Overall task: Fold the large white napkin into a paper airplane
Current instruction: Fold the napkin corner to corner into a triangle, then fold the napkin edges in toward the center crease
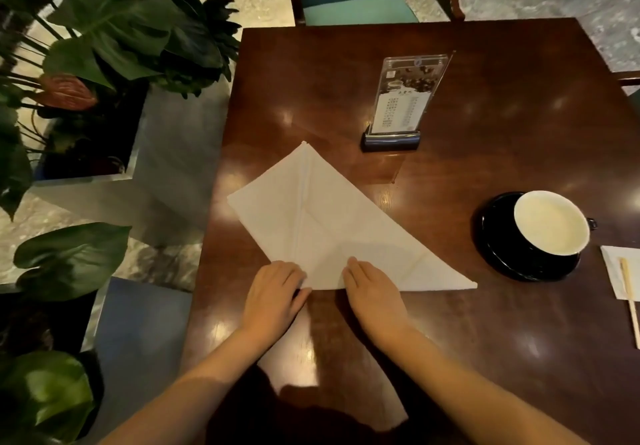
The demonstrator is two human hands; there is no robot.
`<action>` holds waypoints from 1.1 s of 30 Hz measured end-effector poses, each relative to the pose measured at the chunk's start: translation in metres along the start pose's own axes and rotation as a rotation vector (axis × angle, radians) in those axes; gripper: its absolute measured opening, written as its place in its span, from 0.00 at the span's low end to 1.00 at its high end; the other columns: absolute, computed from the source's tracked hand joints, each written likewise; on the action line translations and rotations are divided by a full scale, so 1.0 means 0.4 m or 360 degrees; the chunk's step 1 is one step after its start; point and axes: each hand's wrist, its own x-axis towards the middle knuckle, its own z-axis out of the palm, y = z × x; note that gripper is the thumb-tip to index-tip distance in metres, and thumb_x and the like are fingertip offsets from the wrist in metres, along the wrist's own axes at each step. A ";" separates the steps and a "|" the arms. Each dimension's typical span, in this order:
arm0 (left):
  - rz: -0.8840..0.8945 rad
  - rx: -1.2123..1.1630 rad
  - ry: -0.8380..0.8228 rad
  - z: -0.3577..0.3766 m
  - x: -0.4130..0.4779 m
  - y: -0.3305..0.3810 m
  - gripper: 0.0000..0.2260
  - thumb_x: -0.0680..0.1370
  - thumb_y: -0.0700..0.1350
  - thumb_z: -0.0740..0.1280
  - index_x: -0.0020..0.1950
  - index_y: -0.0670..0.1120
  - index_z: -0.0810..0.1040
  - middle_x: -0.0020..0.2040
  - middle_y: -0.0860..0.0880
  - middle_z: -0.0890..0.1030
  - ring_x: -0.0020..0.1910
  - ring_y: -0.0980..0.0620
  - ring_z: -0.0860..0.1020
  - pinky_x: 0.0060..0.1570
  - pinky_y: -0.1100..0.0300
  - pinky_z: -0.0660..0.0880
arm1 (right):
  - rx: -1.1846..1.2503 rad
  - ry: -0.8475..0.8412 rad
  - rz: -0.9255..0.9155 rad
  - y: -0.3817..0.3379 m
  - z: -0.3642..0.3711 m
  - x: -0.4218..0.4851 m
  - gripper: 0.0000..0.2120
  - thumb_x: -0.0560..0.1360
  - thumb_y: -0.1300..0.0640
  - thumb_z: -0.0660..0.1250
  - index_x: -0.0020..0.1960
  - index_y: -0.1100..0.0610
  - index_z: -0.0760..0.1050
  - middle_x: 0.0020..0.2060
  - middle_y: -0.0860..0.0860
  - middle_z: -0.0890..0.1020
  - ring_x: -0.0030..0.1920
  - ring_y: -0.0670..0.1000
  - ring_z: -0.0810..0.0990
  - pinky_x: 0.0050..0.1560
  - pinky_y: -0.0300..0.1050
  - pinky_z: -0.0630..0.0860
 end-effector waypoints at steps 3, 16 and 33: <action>0.0131 0.0130 0.0005 0.000 -0.005 -0.020 0.08 0.74 0.49 0.66 0.44 0.46 0.78 0.43 0.50 0.80 0.44 0.48 0.78 0.47 0.57 0.68 | -0.0183 0.0082 -0.0145 -0.010 0.014 -0.002 0.18 0.60 0.64 0.76 0.49 0.67 0.81 0.48 0.63 0.84 0.41 0.59 0.83 0.42 0.48 0.80; 0.0232 0.0507 0.0000 -0.056 -0.050 -0.105 0.12 0.71 0.42 0.59 0.45 0.46 0.82 0.46 0.51 0.83 0.43 0.48 0.77 0.47 0.56 0.66 | -0.0043 -0.0167 -0.0244 0.080 -0.090 -0.029 0.12 0.58 0.62 0.75 0.37 0.55 0.75 0.34 0.52 0.78 0.34 0.54 0.77 0.33 0.46 0.74; -0.0644 0.0106 0.0161 -0.044 -0.114 -0.120 0.15 0.72 0.56 0.58 0.46 0.49 0.80 0.45 0.50 0.77 0.48 0.51 0.68 0.45 0.56 0.64 | 0.1717 -0.0137 0.0509 0.196 -0.279 0.136 0.07 0.75 0.58 0.67 0.51 0.58 0.79 0.41 0.46 0.81 0.40 0.40 0.78 0.39 0.29 0.72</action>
